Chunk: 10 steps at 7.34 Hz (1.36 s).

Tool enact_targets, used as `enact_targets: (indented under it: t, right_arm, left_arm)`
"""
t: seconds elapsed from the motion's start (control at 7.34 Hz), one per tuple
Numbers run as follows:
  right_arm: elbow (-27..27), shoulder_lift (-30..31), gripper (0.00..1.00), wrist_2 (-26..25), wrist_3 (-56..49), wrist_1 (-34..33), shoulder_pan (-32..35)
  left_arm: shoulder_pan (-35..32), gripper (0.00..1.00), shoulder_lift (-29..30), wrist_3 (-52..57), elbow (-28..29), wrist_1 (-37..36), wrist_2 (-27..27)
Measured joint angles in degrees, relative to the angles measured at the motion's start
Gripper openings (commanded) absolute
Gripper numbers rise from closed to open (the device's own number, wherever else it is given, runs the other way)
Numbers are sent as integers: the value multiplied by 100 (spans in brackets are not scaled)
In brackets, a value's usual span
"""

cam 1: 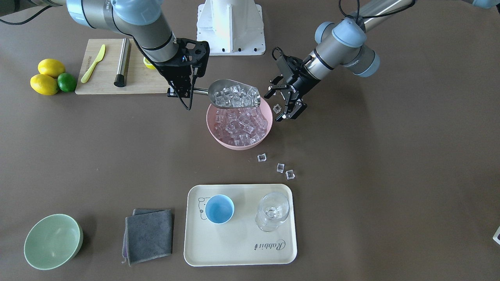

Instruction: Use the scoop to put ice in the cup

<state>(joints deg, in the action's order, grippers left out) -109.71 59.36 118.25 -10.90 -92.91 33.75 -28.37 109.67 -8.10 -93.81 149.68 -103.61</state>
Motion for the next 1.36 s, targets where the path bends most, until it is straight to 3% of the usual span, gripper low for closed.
enact_targets:
  t: [0.27,1.36]
  right_arm:
    - [2,77,0,213,31,-31,165]
    - [-263,56,0,730,1449,-1599,1136]
  left_arm:
    - [-4,98,-60,2,-56,-8,6]
    - [-113,98,-1111,26,-1269,-545,17]
